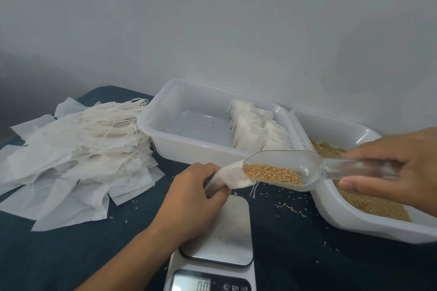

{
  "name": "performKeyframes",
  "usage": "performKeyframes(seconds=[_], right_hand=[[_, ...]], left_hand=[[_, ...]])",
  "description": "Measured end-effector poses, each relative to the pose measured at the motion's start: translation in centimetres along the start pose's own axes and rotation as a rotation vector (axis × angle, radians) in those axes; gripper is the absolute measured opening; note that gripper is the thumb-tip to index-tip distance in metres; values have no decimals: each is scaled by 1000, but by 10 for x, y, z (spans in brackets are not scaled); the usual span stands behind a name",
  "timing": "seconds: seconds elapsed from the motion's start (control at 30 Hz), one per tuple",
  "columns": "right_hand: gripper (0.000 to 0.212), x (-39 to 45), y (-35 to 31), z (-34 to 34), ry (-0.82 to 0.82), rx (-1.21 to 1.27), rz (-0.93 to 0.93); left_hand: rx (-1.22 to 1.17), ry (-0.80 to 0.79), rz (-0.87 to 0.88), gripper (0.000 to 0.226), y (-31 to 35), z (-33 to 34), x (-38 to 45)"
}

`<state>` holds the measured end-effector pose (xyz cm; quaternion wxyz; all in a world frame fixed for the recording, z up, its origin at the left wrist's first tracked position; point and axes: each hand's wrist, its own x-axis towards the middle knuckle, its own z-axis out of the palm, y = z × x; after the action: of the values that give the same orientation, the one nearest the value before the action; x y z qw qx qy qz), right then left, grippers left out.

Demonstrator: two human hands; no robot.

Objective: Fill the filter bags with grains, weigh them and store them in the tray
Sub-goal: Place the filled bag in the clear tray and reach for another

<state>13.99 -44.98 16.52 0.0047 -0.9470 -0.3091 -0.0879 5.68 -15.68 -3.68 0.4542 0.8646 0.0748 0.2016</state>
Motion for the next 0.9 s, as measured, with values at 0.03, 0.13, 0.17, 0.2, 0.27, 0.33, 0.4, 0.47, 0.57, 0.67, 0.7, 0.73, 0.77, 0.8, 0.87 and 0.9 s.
performKeyframes(seconds=[0.03, 0.13, 0.17, 0.2, 0.27, 0.33, 0.4, 0.47, 0.57, 0.67, 0.7, 0.73, 0.77, 0.8, 0.87, 0.9], right_hand=[[35, 0, 0, 0, -5, 11, 4], [37, -4, 2, 0, -22, 50, 19], [39, -5, 4, 1, -30, 55, 24], [40, -7, 6, 2, -34, 63, 33], [41, -10, 9, 6, -36, 78, 56], [41, -12, 11, 10, -33, 107, 75], [41, -14, 13, 16, -47, 172, 94], [47, -17, 13, 24, -65, 261, 136], [58, -24, 17, 39, -51, 434, 172], [64, -28, 19, 58, 25, 546, 223], [64, -29, 21, 63, 69, 584, 255], [65, -29, 24, 67, 121, 627, 292], [65, -29, 30, 72, 174, 651, 338], [65, -27, 36, 77, 230, 650, 383], [64, -22, 53, 95, 264, 540, 452], [67, -17, 64, 103, 253, 449, 485]], left_hand=[[-4, -3, -3, 12, 0, 0, 0], [-17, -3, -15, 10, 0, -1, 0], [-20, 1, -16, 8, 0, -1, 0], [-22, 2, -19, 7, 0, -1, 0], [-37, 1, -30, 6, 1, -1, 0], [-61, 0, -42, 7, 1, -1, 0], [-90, -5, -58, 7, 2, -1, -1], [-138, -14, -81, 7, 3, -2, -1], [-219, -14, -98, 9, 3, -3, 0], [-300, -24, -128, 12, 3, -4, 0], [-342, -33, -141, 14, 3, -4, 1], [-397, -42, -157, 19, 3, -5, 1], [-457, -47, -175, 23, 4, -6, 1], [-514, -46, -199, 27, 4, -6, 1], [-620, -47, -259, 28, 3, -5, 3], [-676, -55, -287, 29, 3, -5, 3]])
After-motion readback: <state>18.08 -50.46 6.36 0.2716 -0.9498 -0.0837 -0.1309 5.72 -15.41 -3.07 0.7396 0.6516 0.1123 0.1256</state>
